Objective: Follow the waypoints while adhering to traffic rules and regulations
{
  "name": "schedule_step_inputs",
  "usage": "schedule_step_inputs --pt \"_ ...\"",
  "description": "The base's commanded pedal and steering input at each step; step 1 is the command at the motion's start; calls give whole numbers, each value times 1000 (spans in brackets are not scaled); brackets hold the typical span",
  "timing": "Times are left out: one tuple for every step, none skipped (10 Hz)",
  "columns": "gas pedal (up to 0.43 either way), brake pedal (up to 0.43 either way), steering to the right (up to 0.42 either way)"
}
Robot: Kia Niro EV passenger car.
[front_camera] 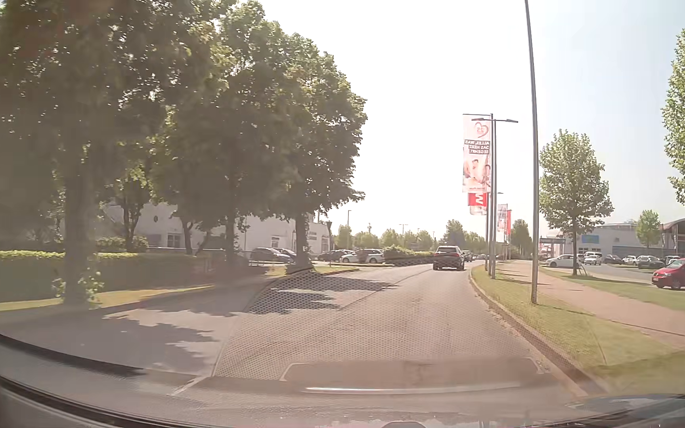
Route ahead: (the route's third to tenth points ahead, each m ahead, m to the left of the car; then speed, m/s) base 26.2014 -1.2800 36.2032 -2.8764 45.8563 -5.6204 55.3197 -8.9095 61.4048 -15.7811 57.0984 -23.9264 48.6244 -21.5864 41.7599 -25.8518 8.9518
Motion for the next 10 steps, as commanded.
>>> schedule_step_inputs --pt "228 0 89" --pt "228 0 70" --pt "228 0 59" --pt "240 0 48" --pt "240 0 46" --pt "240 0 46" --pt "240 0 46" --pt "240 0 46" --pt "240 0 44" --pt "240 0 43"
